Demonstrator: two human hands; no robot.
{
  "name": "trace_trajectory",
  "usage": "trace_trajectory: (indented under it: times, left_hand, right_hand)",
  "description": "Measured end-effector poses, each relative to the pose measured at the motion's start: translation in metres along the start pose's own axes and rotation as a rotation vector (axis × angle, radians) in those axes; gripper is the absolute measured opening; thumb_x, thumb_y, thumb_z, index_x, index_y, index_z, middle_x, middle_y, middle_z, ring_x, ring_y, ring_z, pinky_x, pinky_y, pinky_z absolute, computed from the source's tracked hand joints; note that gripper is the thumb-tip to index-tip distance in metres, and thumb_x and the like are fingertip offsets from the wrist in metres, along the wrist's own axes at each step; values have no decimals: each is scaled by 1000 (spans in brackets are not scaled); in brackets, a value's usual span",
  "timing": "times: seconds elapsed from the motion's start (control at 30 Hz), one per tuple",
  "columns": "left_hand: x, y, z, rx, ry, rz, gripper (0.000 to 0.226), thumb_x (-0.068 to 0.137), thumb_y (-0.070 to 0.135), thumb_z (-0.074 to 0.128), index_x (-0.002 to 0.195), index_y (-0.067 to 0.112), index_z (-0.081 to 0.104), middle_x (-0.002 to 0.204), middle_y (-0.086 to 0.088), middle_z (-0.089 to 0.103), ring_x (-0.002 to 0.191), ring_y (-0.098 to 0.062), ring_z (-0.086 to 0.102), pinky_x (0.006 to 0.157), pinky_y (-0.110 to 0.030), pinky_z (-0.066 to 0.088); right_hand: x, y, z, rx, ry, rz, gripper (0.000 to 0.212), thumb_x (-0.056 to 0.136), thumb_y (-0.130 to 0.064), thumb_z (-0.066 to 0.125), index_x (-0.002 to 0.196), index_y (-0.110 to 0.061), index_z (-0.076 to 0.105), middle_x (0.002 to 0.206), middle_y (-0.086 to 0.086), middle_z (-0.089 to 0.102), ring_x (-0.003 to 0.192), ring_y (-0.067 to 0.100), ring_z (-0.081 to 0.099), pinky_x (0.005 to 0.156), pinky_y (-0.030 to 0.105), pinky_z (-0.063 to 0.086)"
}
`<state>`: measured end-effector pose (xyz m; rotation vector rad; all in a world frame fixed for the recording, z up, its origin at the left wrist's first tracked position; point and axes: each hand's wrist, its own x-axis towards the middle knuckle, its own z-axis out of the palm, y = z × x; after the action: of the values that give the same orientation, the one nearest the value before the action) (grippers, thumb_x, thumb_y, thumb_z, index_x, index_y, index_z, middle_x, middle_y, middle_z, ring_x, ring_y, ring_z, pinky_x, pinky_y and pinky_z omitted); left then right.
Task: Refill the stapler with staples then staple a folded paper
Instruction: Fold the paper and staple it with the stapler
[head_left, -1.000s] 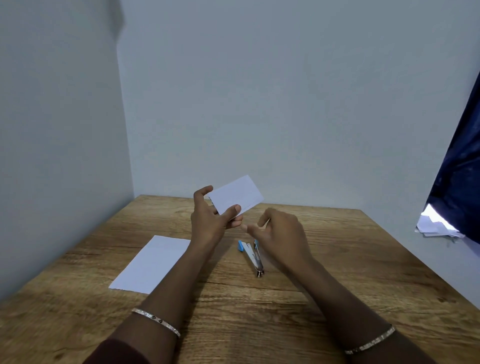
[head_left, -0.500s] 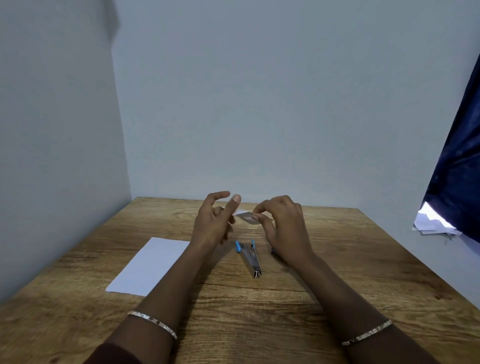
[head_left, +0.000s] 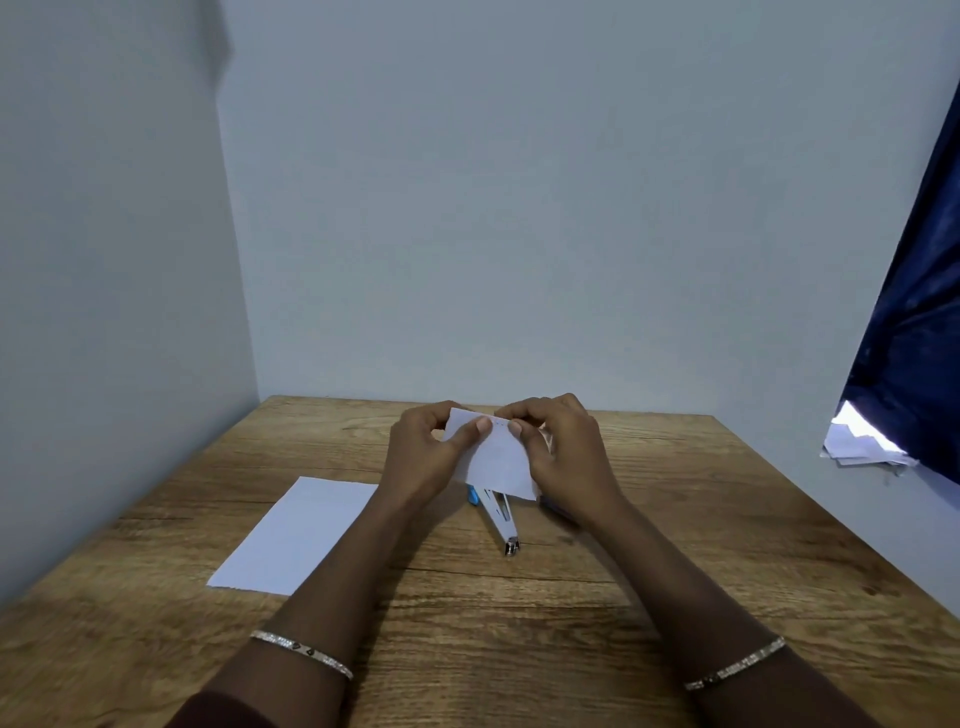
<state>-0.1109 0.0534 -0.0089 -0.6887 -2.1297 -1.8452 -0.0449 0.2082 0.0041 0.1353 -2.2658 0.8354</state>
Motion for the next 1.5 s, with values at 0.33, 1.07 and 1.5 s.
trace_trajectory:
  times: [0.33, 1.07, 1.5]
  left_hand:
    - [3, -4, 0, -67, 11, -80, 19, 96, 29, 66, 104, 16, 77, 100, 2, 74, 90, -10, 66, 58, -12, 48]
    - [4, -3, 0, -92, -32, -138, 23, 96, 30, 66, 98, 10, 77, 90, -6, 78, 79, -16, 71, 57, -19, 50]
    - [2, -3, -5, 9, 163, 18, 8, 91, 22, 72, 99, 21, 75, 92, 7, 73, 86, -4, 64, 66, -4, 46]
  right_hand:
    - [5, 6, -3, 275, 13, 166, 25, 95, -6, 62, 114, -19, 73, 112, -2, 73, 102, 13, 66, 69, 29, 57]
    - [4, 12, -1, 326, -16, 219, 8, 89, -28, 76, 96, -28, 76, 90, -16, 71, 83, 15, 71, 62, 35, 59]
    - [2, 5, -2, 128, 174, 34, 6, 85, -20, 79, 90, -18, 80, 79, -6, 72, 72, 8, 63, 60, 24, 46]
